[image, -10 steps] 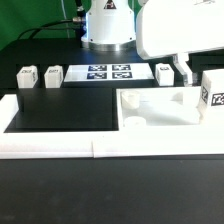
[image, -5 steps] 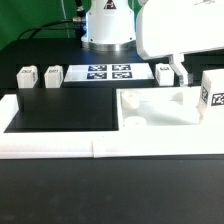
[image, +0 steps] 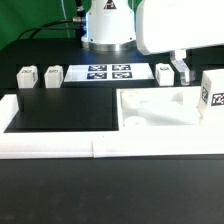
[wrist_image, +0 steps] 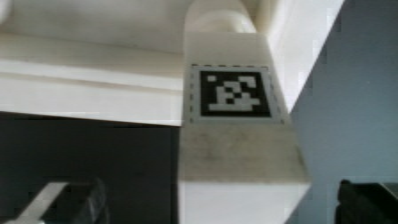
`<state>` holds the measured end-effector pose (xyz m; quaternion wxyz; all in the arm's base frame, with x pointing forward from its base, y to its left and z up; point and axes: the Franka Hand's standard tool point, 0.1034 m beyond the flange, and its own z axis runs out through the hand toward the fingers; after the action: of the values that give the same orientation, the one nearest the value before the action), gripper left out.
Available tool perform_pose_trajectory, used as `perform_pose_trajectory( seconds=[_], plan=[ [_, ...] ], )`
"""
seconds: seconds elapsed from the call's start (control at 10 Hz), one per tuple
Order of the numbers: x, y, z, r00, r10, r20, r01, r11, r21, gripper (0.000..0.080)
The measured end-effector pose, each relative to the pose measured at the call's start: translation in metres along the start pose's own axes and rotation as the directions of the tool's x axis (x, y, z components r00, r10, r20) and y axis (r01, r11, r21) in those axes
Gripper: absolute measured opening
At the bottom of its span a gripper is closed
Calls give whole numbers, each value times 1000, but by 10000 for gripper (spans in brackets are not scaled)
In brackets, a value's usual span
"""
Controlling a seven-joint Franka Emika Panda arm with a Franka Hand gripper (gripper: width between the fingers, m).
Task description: Assemble square table
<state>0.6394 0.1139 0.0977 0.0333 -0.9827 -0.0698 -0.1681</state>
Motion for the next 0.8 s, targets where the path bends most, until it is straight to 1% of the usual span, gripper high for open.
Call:
perform_pose_trajectory(
  seconds=[0.1, 0.2, 0.3, 0.4, 0.6, 0.7, 0.8],
  plan=[
    [3, 5, 1, 1000, -1, -2, 1, 1000, -3, 649],
    [-3, 8, 5, 998, 5, 61, -4, 1000, -3, 649],
    [-8, 8, 6, 981, 7, 192, -7, 1000, 1, 649],
    [-4, 9, 8, 966, 8, 257, -9, 1000, 3, 649],
    [-10, 7, 12, 925, 17, 379, -21, 1000, 5, 649],
    [-14, 4, 13, 882, 27, 470, -32, 999, 3, 649],
    [-5, 3, 16, 885, 27, 465, -32, 999, 4, 649]
  ],
)
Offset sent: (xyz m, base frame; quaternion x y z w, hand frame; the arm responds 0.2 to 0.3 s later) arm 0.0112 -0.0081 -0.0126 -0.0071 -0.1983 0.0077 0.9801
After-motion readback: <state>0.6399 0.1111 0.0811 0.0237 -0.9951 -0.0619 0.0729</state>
